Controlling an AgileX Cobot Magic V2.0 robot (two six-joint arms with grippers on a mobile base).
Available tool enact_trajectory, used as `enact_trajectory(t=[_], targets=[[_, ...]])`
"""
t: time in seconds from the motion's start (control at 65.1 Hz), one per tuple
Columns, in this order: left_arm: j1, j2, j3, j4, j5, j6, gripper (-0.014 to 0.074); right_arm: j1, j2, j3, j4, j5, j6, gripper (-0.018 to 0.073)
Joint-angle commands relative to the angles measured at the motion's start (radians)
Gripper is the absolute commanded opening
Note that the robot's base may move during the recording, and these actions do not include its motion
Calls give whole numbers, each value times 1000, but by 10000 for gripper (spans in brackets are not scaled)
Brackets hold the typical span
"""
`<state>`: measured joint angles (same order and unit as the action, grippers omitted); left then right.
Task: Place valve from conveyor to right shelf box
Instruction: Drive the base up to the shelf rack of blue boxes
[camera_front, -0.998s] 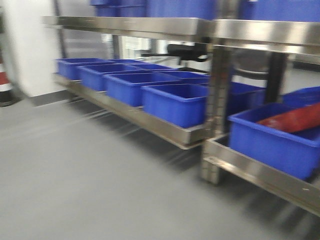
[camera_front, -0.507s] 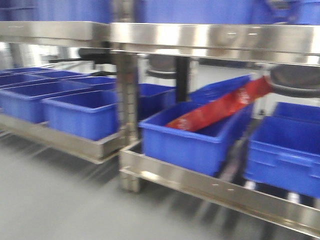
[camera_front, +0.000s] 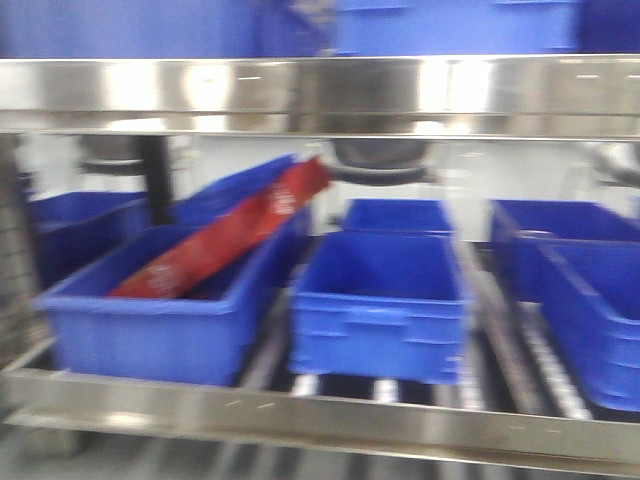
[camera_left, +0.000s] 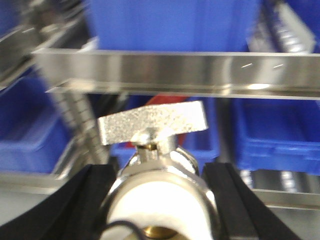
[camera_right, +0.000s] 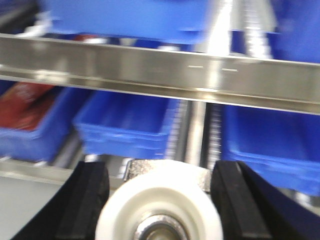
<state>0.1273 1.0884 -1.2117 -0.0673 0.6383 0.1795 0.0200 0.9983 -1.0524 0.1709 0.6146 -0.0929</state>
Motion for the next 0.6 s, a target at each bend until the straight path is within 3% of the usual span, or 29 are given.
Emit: enact_trajectory(t=[0.0, 0.583], targets=[[-5, -13, -5, -11, -55, -7, -111, -1, -14, -17, -2, -72, -4, -154], [-5, -13, -5, -11, -55, -7, -111, -1, -14, -17, -2, -70, -4, -154]])
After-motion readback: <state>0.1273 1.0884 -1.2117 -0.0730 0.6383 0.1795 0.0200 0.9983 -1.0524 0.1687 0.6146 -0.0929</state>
